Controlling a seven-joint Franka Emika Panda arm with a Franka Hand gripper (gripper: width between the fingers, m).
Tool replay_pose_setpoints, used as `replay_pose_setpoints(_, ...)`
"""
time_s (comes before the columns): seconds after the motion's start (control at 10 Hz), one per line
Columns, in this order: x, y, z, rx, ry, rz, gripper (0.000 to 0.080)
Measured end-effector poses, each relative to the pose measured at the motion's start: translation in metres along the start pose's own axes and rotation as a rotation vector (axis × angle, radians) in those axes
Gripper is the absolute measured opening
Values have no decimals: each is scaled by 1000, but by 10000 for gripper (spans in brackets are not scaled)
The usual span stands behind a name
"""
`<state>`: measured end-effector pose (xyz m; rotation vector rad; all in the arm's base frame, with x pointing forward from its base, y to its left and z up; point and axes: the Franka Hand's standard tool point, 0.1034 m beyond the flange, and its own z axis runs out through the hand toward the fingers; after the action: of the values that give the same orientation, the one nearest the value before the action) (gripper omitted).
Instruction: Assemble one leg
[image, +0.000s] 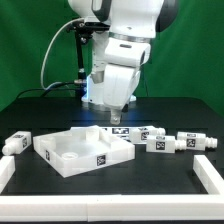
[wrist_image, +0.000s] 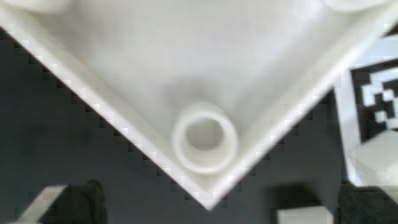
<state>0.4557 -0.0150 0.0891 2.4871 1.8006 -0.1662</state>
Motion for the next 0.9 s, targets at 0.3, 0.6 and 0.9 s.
replay_pose_setpoints(0.3, -41, 15, 1, 60, -1, -45, 649)
replay_pose_setpoints(0.6, -40, 16, 2, 60, 0, -41, 649)
replay_pose_setpoints(0.9, -58, 17, 3, 40, 16, 91, 649)
